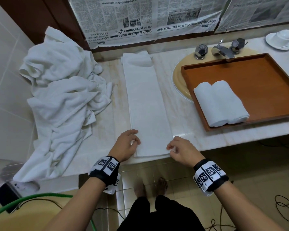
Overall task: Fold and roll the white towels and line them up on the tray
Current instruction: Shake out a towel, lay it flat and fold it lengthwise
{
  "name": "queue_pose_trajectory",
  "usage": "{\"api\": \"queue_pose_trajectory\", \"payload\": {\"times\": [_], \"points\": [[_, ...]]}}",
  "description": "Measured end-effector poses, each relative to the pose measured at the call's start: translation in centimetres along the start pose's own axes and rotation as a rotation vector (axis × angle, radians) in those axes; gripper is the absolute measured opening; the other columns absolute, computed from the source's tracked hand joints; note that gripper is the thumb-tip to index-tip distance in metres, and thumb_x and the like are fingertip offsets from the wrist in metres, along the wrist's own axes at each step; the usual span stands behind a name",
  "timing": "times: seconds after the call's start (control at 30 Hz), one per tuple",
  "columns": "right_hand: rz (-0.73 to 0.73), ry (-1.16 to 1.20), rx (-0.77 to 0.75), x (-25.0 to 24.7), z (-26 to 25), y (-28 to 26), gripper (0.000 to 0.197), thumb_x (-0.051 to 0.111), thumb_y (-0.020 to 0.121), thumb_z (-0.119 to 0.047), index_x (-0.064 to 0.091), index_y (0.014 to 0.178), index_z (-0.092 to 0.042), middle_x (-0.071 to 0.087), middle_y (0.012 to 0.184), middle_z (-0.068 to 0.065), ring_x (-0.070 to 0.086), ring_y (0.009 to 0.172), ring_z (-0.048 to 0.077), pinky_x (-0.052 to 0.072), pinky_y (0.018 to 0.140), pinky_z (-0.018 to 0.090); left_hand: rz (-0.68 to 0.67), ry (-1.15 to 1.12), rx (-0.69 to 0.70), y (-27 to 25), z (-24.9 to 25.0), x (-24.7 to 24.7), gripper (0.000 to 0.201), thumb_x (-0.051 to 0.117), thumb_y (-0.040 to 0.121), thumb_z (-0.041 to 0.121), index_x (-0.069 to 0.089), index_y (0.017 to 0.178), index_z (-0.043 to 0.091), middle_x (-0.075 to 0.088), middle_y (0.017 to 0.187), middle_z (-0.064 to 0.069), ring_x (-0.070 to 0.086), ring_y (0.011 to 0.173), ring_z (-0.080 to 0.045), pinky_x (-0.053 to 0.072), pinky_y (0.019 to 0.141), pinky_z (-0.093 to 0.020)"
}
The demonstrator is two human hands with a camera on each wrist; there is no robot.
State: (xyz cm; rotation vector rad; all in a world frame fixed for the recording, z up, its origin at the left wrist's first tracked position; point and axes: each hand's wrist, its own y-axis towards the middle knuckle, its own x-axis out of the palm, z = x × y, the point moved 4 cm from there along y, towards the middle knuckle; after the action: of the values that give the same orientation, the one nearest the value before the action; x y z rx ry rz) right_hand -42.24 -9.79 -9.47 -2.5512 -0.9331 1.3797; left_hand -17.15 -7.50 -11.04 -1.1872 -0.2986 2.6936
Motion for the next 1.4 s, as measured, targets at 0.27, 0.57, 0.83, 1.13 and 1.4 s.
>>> {"api": "queue_pose_trajectory", "payload": {"times": [0.27, 0.57, 0.83, 1.13, 1.4], "points": [[0.008, 0.009, 0.024, 0.9, 0.1, 0.3, 0.021, 0.07, 0.088, -0.022, 0.063, 0.108, -0.021, 0.053, 0.102, -0.009, 0.047, 0.08, -0.001, 0.042, 0.079, 0.014, 0.029, 0.163, 0.048, -1.3, 0.6, 2.2, 0.039, 0.076, 0.079, 0.045, 0.064, 0.11, 0.027, 0.045, 0.145, 0.008, 0.035, 0.131, -0.019, 0.035, 0.107, -0.037], [0.11, 0.057, -0.057, -0.4, -0.2, 0.8, 0.024, 0.065, 0.087, -0.022, 0.063, 0.111, -0.021, 0.057, 0.104, -0.01, 0.051, 0.094, 0.007, 0.04, 0.083, 0.015, 0.193, 0.108, 0.011, -0.4, 1.8, 1.6, 0.033, 0.059, 0.082, 0.013, 0.062, 0.115, 0.017, 0.051, 0.135, 0.002, 0.047, 0.123, -0.024, 0.043, 0.098, -0.038], [0.078, -0.386, -0.111, 3.9, -0.9, 4.2, 0.069, 0.016, 0.097, -0.055, 0.022, 0.156, -0.019, 0.014, 0.164, -0.003, 0.01, 0.151, 0.018, 0.013, 0.12, 0.039, -0.026, 0.417, -0.082, 0.9, 1.7, 5.1, 0.063, 0.007, 0.099, 0.053, -0.002, 0.158, 0.034, -0.015, 0.164, 0.014, -0.017, 0.151, -0.019, -0.002, 0.122, -0.051], [0.276, -0.208, -0.011, 0.8, -0.3, 3.3, 0.064, 0.006, 0.098, -0.046, 0.024, 0.155, -0.02, 0.013, 0.163, -0.007, 0.002, 0.15, 0.009, 0.0, 0.122, 0.036, 0.137, 0.277, -0.255, -0.1, -0.1, 3.0, 0.057, 0.012, 0.105, 0.047, -0.006, 0.158, 0.034, -0.019, 0.162, 0.019, -0.02, 0.15, -0.016, -0.011, 0.119, -0.055], [0.075, -0.407, -0.008, 3.9, -0.2, 6.4, 0.065, -0.008, 0.097, -0.056, -0.018, 0.153, -0.025, -0.027, 0.158, -0.01, -0.022, 0.148, 0.013, -0.014, 0.118, 0.042, 0.091, 0.368, -0.235, 0.3, 0.0, 4.3, 0.055, 0.004, 0.103, 0.051, -0.015, 0.153, 0.044, -0.028, 0.157, 0.025, -0.024, 0.149, -0.012, -0.017, 0.118, -0.053]]}}
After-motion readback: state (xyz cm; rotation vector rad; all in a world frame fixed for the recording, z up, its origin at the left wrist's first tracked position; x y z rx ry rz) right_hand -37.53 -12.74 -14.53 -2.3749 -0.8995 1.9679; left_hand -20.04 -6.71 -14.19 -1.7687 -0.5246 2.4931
